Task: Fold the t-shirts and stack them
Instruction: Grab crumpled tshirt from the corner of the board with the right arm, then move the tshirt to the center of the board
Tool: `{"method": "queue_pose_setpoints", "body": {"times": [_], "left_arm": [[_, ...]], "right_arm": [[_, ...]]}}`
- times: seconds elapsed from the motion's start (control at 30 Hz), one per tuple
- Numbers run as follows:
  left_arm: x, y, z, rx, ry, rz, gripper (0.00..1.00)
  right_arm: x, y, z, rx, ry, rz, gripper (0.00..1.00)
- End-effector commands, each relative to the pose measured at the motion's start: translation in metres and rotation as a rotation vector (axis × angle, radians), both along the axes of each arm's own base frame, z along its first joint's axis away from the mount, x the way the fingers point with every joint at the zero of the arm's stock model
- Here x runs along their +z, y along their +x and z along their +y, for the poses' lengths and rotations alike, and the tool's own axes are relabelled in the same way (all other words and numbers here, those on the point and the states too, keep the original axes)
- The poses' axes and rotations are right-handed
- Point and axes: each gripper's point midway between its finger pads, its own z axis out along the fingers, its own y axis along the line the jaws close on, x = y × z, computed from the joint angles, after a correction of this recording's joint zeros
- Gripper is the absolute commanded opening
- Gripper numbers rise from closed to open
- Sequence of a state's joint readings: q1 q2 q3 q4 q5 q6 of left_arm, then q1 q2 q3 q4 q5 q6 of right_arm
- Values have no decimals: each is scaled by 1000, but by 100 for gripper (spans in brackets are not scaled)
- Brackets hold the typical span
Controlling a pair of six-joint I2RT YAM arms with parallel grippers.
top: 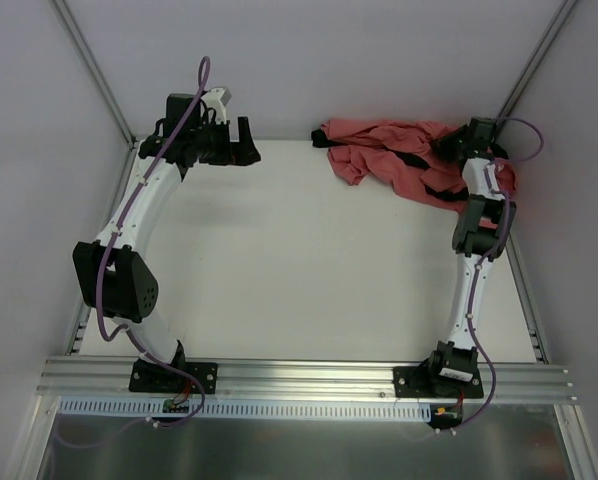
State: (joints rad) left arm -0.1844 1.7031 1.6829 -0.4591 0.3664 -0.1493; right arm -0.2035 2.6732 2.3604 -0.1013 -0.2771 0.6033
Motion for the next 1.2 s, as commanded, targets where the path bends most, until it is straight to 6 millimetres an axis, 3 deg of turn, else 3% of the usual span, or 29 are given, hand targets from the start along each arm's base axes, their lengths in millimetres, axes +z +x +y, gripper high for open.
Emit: {"method": "queue_pose_setpoints", "body": {"times": [0.0,0.1,0.2,0.23,0.27,0.3,0.33,0.37,0.43,0.53,0.57,0.6,0.63,0.67,0.7,0.87,0.9,0.93,1.17], "left_arm": [[32,-10,-5,-15,-10,-52,99],[31,-10,-7,-20,-10,-47,99],[32,-9,-10,-25,-14,-49,99],[32,-10,-12,-31,-16,-48,99],[31,-9,-13,-35,-18,-48,99],[30,-9,-14,-37,-20,-47,99],[30,-9,-15,-39,-20,-48,99],[30,-10,-16,-45,-25,-50,99],[27,-9,-18,-49,-32,-58,99],[19,-4,-20,-63,-27,-64,99],[19,-3,-20,-66,-27,-69,99],[18,-2,-21,-71,-27,-73,99],[18,3,-23,-73,-34,-85,99],[17,4,-24,-72,-38,-85,99],[17,5,-25,-69,-48,-82,99],[17,12,-27,-66,-61,-100,99],[18,12,-25,-65,-55,-107,99],[20,12,-24,-61,-52,-111,99],[27,3,-23,-65,-56,-120,99]], "right_arm": [[1,12,-7,-48,28,-35,1],[4,10,-6,-40,28,-38,0],[23,5,-6,-22,15,-60,0],[18,-1,-4,-16,19,-43,0],[46,-3,-2,-3,14,-86,0],[55,-7,0,9,6,-94,0],[50,-17,5,28,12,-73,0],[86,-23,9,41,-2,-121,0],[106,-39,17,79,-28,-136,0],[152,-80,31,135,-70,-162,0],[138,-86,34,150,-66,-128,0],[169,-100,38,163,-85,-170,0],[176,-110,41,183,-93,-169,0],[169,-125,45,202,-99,-129,0],[195,-141,49,213,-117,-163,0],[202,-207,65,240,-97,-102,1],[184,-222,68,242,-78,-57,0],[193,-240,72,243,-79,-57,0],[168,-328,88,265,-70,73,0]]}}
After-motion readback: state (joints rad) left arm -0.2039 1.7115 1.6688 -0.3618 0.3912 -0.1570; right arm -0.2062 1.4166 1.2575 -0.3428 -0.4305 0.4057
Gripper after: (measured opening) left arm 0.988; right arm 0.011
